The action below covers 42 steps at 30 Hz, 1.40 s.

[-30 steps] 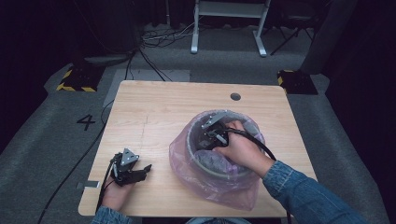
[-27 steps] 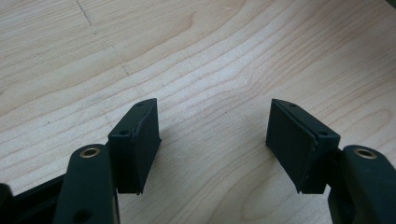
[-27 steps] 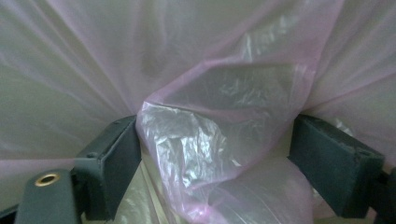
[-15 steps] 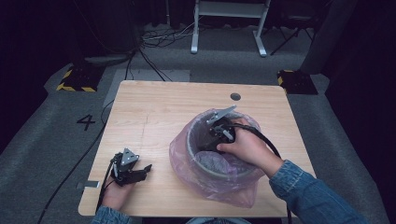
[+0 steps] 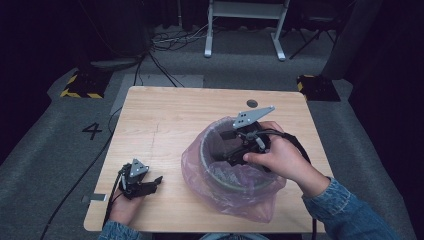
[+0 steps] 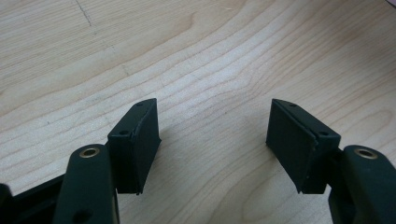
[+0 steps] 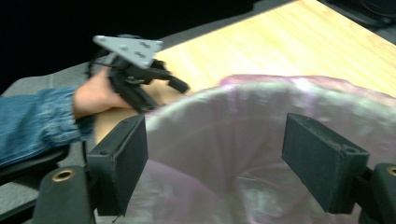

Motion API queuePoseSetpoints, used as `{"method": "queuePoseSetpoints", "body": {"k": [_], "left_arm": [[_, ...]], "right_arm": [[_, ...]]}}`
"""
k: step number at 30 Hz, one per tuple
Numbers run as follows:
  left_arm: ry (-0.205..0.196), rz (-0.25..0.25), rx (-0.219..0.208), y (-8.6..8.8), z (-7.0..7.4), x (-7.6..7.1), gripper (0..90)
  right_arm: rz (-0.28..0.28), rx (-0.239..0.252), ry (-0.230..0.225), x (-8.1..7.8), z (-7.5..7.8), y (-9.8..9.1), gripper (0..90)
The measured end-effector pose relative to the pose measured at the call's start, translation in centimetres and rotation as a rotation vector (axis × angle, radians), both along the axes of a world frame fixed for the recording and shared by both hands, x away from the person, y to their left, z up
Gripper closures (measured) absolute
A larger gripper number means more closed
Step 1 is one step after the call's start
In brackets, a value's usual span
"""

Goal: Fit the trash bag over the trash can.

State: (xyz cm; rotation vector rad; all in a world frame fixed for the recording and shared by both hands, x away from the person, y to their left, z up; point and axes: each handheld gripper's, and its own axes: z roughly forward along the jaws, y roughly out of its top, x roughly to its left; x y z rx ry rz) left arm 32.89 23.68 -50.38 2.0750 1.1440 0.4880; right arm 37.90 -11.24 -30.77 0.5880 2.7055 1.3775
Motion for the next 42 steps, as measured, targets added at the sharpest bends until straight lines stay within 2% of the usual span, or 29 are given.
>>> {"method": "queuePoseSetpoints", "body": {"k": [3, 9, 11, 14, 22, 24, 26, 28, 31, 33, 34, 36, 42], "left_arm": [[0.0, 0.0, 0.0, 0.0, 0.0, 0.0, 34.4], [0.0, 0.0, 0.0, 0.0, 0.0, 0.0, 34.5], [0.0, 0.0, -0.001, 0.0, 0.0, 0.0, 34.4], [0.0, -0.001, -0.001, 0.0, 0.0, 0.0, 34.4], [0.0, -0.001, -0.001, 0.0, 0.0, 0.0, 34.4], [0.0, -0.001, -0.001, 0.0, 0.0, 0.0, 34.4], [0.0, 0.0, -0.002, 0.0, 0.0, 0.0, 34.4], [0.001, -0.001, -0.001, 0.0, 0.0, 0.0, 34.3], [0.001, -0.001, -0.001, 0.0, 0.0, 0.0, 34.3], [0.001, -0.001, -0.001, 0.0, 0.0, 0.0, 34.3], [0.0, -0.001, -0.001, 0.0, 0.0, 0.0, 34.3], [0.0, -0.001, -0.001, 0.0, 0.0, 0.0, 34.3], [0.0, 0.0, -0.001, 0.0, 0.0, 0.0, 34.3]], "right_arm": [[0.036, -0.034, -0.001, -0.6, -0.5, 0.3, 23.0], [0.091, -0.175, 0.021, -0.7, -3.4, 1.4, 24.8], [0.09, -0.221, 0.016, -0.5, -4.3, 1.7, 24.9], [0.089, -0.262, 0.03, -0.2, -5.6, 2.0, 25.7], [0.067, -0.35, 0.077, 0.7, -8.3, 2.8, 20.9], [0.078, -0.379, 0.074, 0.8, -8.7, 3.1, 21.2], [0.057, -0.398, 0.064, 0.9, -9.1, 3.4, 21.3], [0.065, -0.421, 0.062, 1.0, -9.5, 3.6, 21.5], [0.023, -0.433, 0.074, 1.3, -10.2, 3.8, 21.5], [-0.013, -0.457, 0.099, 1.5, -10.7, 3.8, 21.7], [-0.01, -0.46, 0.107, 1.6, -10.8, 3.7, 22.5], [-0.023, -0.431, 0.131, 1.7, -10.6, 3.6, 23.6], [-0.041, -0.316, 0.116, 1.7, -8.1, 2.6, 22.3]]}}
